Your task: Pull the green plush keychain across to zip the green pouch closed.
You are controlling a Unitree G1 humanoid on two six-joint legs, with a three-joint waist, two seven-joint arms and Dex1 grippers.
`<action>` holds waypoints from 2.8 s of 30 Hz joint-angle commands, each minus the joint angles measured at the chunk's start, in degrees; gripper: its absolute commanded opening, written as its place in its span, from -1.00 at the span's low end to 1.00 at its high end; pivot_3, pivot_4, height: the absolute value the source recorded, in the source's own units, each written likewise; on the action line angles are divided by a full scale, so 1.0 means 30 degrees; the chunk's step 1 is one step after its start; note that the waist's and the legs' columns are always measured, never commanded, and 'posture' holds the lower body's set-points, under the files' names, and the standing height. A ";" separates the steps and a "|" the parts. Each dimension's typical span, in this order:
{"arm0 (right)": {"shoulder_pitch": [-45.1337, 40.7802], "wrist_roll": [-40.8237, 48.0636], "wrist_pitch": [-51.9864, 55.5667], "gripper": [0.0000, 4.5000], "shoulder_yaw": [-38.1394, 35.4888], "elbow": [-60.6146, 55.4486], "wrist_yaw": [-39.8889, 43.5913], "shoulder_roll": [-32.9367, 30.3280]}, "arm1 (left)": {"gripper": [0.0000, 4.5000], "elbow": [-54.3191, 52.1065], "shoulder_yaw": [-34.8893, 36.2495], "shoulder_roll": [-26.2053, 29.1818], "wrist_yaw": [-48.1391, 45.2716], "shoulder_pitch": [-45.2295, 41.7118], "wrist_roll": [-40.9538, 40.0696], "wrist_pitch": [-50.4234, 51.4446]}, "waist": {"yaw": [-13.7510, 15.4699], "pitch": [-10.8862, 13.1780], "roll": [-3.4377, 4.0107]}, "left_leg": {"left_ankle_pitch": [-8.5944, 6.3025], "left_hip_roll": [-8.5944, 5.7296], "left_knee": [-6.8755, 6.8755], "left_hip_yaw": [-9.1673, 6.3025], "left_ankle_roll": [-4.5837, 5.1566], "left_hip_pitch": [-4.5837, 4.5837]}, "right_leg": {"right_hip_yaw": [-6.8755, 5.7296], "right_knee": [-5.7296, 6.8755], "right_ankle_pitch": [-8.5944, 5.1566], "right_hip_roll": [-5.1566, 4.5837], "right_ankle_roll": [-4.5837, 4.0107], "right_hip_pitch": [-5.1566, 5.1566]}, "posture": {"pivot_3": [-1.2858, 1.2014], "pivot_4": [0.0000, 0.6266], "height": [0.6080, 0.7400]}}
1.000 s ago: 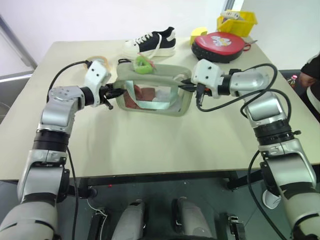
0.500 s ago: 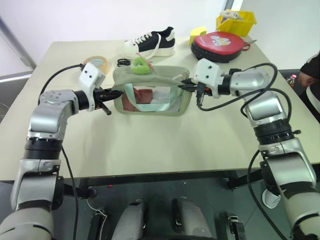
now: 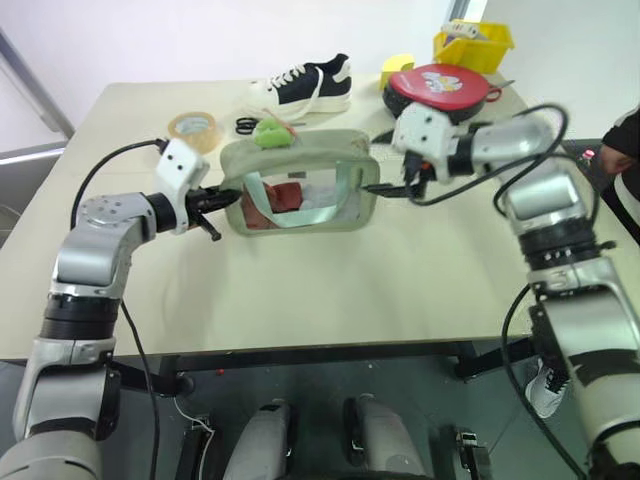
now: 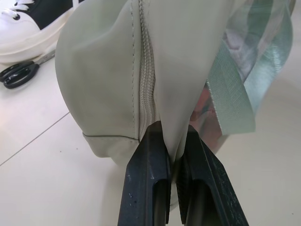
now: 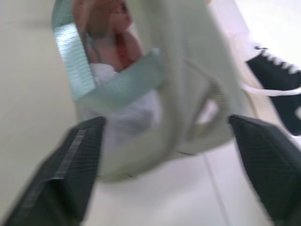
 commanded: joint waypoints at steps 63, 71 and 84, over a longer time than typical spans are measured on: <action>0.6407 -0.0115 0.2297 -0.98 -0.2373 0.1811 -1.1023 0.4001 | -1.00 0.2329 -0.0591 -0.0959 -0.1384 -0.1957 0.0893 -0.1881 | 0.0058 -0.0009 -0.0012 | 0.0011 -0.0014 0.0020 -0.0003 -0.0010 0.0004 | 0.0000 0.0014 0.0001 -0.0013 0.0000 0.0023 | 0.03 -0.52 1.00; 0.5663 0.0965 0.3227 -0.67 -0.3135 0.1148 -0.9191 0.3102 | -1.00 0.1803 -0.0348 -0.0650 -0.1272 -0.1579 0.0805 -0.1618 | 0.0033 -0.0008 -0.0010 | 0.0010 -0.0014 0.0019 -0.0002 -0.0009 0.0007 | 0.0000 0.0014 0.0001 -0.0011 0.0000 0.0023 | 0.03 -0.52 1.00; 0.5064 0.4653 0.9105 1.00 -0.3615 -0.7551 -0.1192 -0.2969 | 0.36 0.1390 0.1011 0.0332 -0.2272 -0.1543 -0.0876 -0.0188 | -0.0057 -0.0001 0.0001 | -0.0038 0.0006 0.0005 0.0003 0.0073 0.0006 | -0.0002 -0.0004 0.0001 0.0003 0.0001 0.0017 | 0.03 -0.52 1.00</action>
